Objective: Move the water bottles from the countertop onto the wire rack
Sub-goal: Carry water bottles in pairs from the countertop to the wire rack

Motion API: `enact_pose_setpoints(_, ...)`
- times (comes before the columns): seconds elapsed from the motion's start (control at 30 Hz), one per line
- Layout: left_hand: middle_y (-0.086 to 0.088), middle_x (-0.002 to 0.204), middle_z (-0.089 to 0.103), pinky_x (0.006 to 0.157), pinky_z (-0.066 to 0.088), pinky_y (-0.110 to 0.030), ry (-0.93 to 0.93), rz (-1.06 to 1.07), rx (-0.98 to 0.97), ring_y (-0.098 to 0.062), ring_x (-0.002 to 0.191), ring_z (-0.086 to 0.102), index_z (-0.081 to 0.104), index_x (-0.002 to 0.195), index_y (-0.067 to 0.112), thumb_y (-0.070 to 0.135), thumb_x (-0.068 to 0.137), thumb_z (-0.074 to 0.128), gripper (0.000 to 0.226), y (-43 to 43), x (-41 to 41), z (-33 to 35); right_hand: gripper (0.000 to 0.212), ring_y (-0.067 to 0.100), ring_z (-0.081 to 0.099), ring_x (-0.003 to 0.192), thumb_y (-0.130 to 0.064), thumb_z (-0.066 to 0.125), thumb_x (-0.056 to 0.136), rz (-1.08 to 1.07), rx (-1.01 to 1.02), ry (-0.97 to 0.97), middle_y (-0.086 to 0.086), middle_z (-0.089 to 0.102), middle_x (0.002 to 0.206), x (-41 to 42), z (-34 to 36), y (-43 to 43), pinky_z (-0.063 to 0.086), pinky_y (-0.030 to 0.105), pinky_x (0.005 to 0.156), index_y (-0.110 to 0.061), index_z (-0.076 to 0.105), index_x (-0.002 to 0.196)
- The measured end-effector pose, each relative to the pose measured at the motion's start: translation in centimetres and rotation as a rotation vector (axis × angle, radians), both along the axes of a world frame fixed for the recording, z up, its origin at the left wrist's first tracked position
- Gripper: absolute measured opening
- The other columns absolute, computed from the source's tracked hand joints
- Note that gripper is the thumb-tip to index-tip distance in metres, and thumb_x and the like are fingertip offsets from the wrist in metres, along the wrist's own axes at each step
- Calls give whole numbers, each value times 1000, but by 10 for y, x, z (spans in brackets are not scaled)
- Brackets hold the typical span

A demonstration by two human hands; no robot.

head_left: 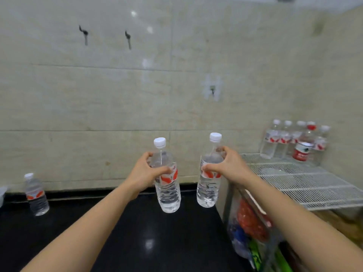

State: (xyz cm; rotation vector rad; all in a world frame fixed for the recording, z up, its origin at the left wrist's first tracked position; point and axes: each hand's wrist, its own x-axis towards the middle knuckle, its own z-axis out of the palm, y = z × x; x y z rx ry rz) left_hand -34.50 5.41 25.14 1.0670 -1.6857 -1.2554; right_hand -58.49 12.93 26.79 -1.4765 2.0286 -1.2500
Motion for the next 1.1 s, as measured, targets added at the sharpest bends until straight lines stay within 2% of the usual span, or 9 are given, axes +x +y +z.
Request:
enact_pose_setpoints(0.23,-2,101,69,62,51,-26,57,-212,4,-14,84,69,49,118,17,22,75,78,52,14,-181,26,74,15,64,92,-36,88,55,-168,-63,49,0,64,106,-157,41,47,53,27,74,-14,55,117)
enact_pose_setpoints(0.33,-1,105,68,65,53,-28,81,-260,11,-14,87,68,47,122,20,31,73,79,59,12,-269,27,75,13,65,91,-43,86,50,-209,-51,108,-3,66,105,-236,47,52,57,34,80,-17,58,114)
enact_pose_setpoints(0.43,-3,105,69,73,58,-34,108,-278,17,-17,87,70,48,121,20,32,68,83,64,7,-360,22,68,7,61,88,-39,86,54,-215,-33,157,-7,64,106,-314,40,50,50,22,68,-19,57,112)
enact_pose_setpoints(0.5,-4,104,71,66,57,-30,131,-278,20,-16,84,71,49,119,19,28,67,84,64,6,-416,17,65,7,59,87,-35,87,58,-227,-7,170,-7,62,107,-362,33,46,42,16,62,-20,55,113)
enact_pose_setpoints(0.6,-2,100,72,59,52,-24,129,-276,25,-14,80,72,49,114,23,24,68,84,58,3,-487,9,73,12,59,94,-30,87,60,-221,28,167,-1,61,118,-426,19,33,48,25,74,-18,52,123)
enact_pose_setpoints(0.7,-4,100,73,59,52,-25,114,-255,40,-17,80,73,52,113,21,22,68,85,56,-12,-535,4,83,15,58,99,-30,87,58,-206,36,156,-1,58,125,-472,12,14,51,30,84,-17,48,130)
enact_pose_setpoints(0.83,-4,100,71,65,54,-31,75,-212,35,-19,81,72,55,111,18,19,69,84,51,-40,-576,1,77,5,54,80,-26,85,66,-152,44,115,-5,54,116,-508,8,-17,43,17,62,-16,44,131)
enact_pose_setpoints(0.9,1,102,65,70,55,-32,53,-182,26,-19,85,69,55,110,19,17,70,83,49,-52,-589,1,78,2,54,77,-25,85,67,-127,55,81,-3,54,120,-518,6,-33,42,17,60,-15,44,132)
enact_pose_setpoints(1.1,-3,109,68,87,55,-46,75,-168,52,-25,90,71,60,114,14,6,70,81,49,-92,-611,-8,77,12,46,100,-22,87,66,-74,122,57,2,54,127,-538,-4,-70,40,23,80,-11,45,129)
